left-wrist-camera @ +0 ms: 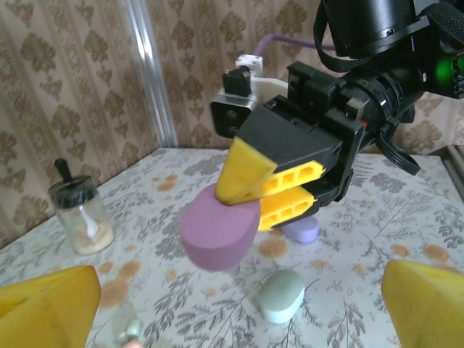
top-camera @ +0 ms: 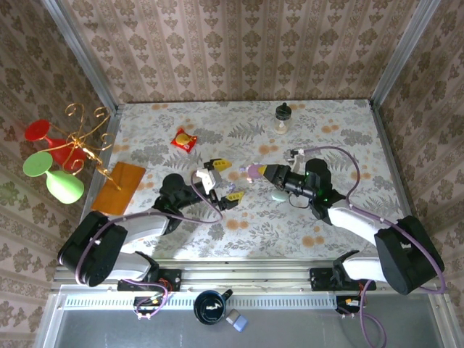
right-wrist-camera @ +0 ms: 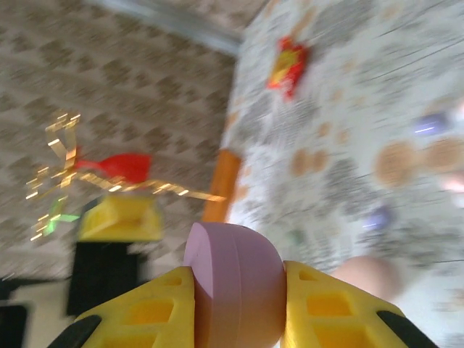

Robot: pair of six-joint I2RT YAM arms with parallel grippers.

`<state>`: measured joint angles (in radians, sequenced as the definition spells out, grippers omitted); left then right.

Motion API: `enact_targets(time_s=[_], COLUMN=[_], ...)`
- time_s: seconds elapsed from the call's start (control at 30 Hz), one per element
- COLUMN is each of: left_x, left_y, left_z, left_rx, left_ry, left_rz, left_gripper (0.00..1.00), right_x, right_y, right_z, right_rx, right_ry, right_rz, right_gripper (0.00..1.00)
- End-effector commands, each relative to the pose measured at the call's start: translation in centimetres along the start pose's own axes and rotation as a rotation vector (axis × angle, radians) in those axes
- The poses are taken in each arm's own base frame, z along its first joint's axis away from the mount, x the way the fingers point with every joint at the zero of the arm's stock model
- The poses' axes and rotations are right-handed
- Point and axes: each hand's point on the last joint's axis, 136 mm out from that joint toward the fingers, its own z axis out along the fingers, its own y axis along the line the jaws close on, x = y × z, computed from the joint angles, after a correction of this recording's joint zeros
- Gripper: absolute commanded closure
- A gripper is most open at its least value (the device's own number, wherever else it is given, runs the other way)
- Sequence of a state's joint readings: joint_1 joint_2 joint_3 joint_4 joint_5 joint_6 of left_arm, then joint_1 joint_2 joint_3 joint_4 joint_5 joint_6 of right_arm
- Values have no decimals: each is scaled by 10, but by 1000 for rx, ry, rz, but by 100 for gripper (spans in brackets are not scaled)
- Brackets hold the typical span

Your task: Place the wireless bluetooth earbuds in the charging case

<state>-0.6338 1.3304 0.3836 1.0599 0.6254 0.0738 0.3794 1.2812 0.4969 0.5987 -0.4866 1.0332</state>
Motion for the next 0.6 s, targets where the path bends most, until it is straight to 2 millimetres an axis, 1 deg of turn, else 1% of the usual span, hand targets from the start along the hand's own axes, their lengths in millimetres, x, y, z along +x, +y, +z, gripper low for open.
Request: enact_targets(time_s=[0.0,0.03,0.13,0.17,0.23,0.27,0.33,0.4,0.57], left_x=[24,31,50,56,65,70,76,82,102], left_y=[9,12,20,22,28,30,27,22,15], left_z=[-9,-11,-17,-19,-22,-23,-23,-22,-24], left_rx=[-103,-137,-211,-233,-276,-297,-306,-312,-333], left_ry=[97,125,206,232,272,297,334,372,492], left_rz=[-65,-75,-96,-105,-133,-148,-146,-128,-122], left_gripper=[0,0,0,0,0,0,0,0,0], right_x=[-22,-28,-46,-52,-60,-65,-72,-79,-84], right_y=[-45,-55,-71,-80,-105,-113,-124,-132,-158], right_z=[-7,-8,-7,-6,-5,-4,0,7,26], right_rx=[212,271,360,406,531,580,630,653,704], right_ry=[-106,-122,-166,-178,-174,-182,-197,-208,-183], right_rz=[-117,-142,-169,-159,-125,-118,-104,-88,-19], right_gripper=[82,82,82,82,83,83,83,83,83])
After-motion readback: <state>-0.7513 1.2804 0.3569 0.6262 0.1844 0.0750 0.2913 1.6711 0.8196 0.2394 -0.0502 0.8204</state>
